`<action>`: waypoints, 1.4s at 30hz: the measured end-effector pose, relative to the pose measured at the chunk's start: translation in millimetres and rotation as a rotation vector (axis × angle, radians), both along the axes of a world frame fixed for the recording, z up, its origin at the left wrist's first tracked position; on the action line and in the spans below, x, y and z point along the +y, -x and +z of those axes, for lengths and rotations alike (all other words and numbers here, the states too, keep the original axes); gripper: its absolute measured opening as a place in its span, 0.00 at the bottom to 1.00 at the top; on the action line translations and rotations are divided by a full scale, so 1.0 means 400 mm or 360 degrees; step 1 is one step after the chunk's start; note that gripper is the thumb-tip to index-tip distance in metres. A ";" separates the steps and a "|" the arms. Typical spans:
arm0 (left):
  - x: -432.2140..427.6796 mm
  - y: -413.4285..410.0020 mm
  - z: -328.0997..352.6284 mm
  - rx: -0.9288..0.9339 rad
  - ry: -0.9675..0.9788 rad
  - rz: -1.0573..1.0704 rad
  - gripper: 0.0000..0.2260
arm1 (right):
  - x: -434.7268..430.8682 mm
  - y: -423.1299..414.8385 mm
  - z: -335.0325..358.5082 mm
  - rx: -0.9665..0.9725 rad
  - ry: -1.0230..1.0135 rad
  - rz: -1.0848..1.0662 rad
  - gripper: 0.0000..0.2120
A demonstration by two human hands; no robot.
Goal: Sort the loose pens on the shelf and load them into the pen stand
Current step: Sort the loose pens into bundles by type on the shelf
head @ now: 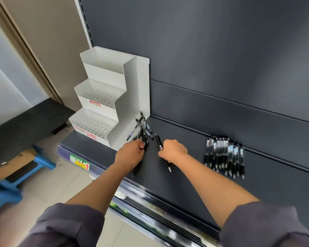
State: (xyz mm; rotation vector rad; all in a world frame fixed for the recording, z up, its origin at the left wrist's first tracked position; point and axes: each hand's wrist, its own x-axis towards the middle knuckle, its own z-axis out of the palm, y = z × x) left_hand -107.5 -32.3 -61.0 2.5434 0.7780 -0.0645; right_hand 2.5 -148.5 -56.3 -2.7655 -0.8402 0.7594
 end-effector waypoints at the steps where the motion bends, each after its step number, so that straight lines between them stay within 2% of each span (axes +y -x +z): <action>1: 0.004 -0.002 0.001 -0.0011 0.0003 0.0030 0.09 | 0.003 -0.007 0.000 -0.0004 -0.0022 -0.0006 0.11; 9: 0.058 -0.040 -0.013 -0.0032 0.0013 0.0110 0.11 | 0.034 -0.058 -0.024 -0.0097 -0.0086 -0.0023 0.12; 12: 0.083 -0.068 -0.026 -0.0043 0.0014 0.0088 0.11 | 0.051 -0.074 -0.030 -0.0102 -0.0096 -0.0087 0.10; 18: 0.139 -0.109 -0.047 -0.0057 0.0050 0.0088 0.10 | 0.080 -0.090 -0.041 -0.0073 0.0015 -0.0163 0.12; 22: 0.168 -0.126 -0.059 -0.0011 0.0090 0.0056 0.11 | 0.109 -0.089 -0.026 -0.0305 0.0018 -0.0077 0.06; 24: 0.176 -0.131 -0.066 0.0036 0.0100 0.0021 0.11 | 0.137 -0.085 -0.018 -0.0329 -0.0088 -0.0058 0.08; 27: 0.184 -0.142 -0.073 0.0082 0.0092 -0.0030 0.12 | 0.184 -0.074 -0.017 -0.0256 -0.0152 -0.0053 0.10; 29: 0.187 -0.150 -0.075 0.0088 0.0093 -0.0061 0.11 | 0.210 -0.068 -0.026 -0.0172 -0.0103 -0.0095 0.09; 33: 0.192 -0.155 -0.080 0.0149 0.0060 -0.0087 0.11 | 0.242 -0.064 -0.051 0.0002 -0.0059 -0.0254 0.14; 38: 0.188 -0.159 -0.072 0.0199 0.0076 -0.0122 0.10 | 0.241 -0.067 -0.049 0.0099 -0.0143 -0.0376 0.12; 42: 0.182 -0.168 -0.052 0.0052 0.0126 -0.0101 0.10 | 0.223 -0.075 -0.038 0.0154 -0.0215 -0.0426 0.08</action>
